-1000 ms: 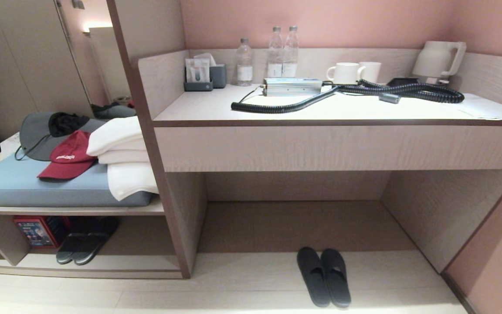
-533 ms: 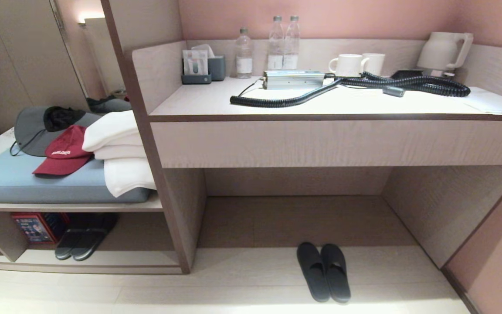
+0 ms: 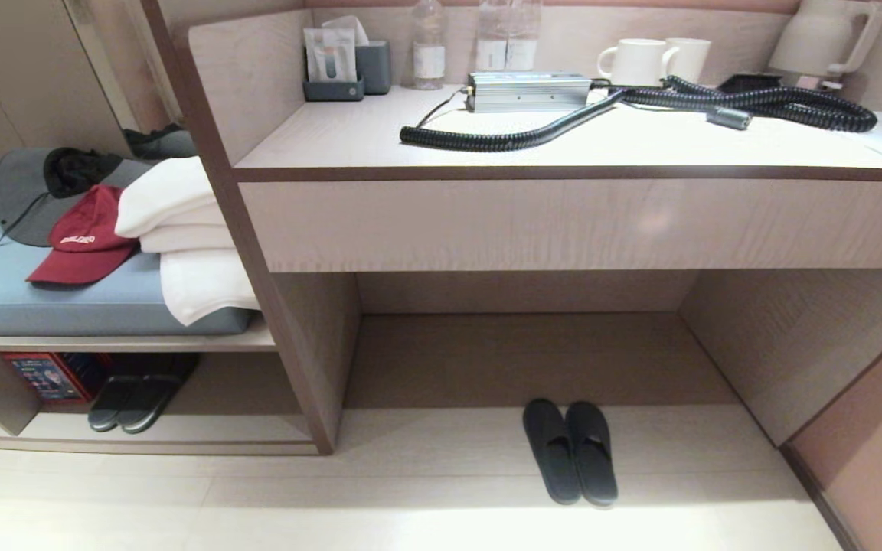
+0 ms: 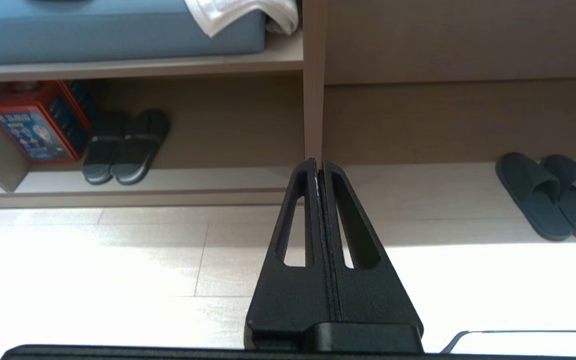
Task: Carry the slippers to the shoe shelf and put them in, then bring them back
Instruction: Pick up the slippers on the floor
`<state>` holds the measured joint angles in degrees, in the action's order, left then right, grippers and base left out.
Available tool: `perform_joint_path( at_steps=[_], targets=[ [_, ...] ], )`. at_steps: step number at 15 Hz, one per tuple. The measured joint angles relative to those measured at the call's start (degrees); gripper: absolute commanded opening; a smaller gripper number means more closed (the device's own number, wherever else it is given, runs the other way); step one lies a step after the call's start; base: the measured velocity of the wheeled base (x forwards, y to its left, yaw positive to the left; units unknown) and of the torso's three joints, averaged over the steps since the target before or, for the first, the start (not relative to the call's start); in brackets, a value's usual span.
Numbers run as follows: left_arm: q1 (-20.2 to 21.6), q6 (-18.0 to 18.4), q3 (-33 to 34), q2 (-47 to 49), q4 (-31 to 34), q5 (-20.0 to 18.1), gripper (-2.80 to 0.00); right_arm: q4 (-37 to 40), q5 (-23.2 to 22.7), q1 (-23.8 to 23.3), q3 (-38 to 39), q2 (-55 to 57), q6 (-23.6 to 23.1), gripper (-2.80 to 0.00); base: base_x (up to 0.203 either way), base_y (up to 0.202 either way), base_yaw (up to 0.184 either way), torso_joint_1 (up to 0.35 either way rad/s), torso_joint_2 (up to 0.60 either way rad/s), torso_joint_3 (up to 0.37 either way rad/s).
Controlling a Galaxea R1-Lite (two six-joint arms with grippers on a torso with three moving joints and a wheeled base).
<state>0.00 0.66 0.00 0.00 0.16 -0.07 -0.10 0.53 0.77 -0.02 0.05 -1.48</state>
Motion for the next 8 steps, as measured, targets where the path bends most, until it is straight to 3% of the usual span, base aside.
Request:
perform_joint_path(
  at_steps=[8],
  targets=[
    [0.0,-0.9,0.0,0.0,-0.1,0.0,-2.80,0.0,0.0,0.0,0.0,0.0,-0.1,-2.80,0.000,0.000,0.000,0.003,0.00,-0.199]
  ],
)
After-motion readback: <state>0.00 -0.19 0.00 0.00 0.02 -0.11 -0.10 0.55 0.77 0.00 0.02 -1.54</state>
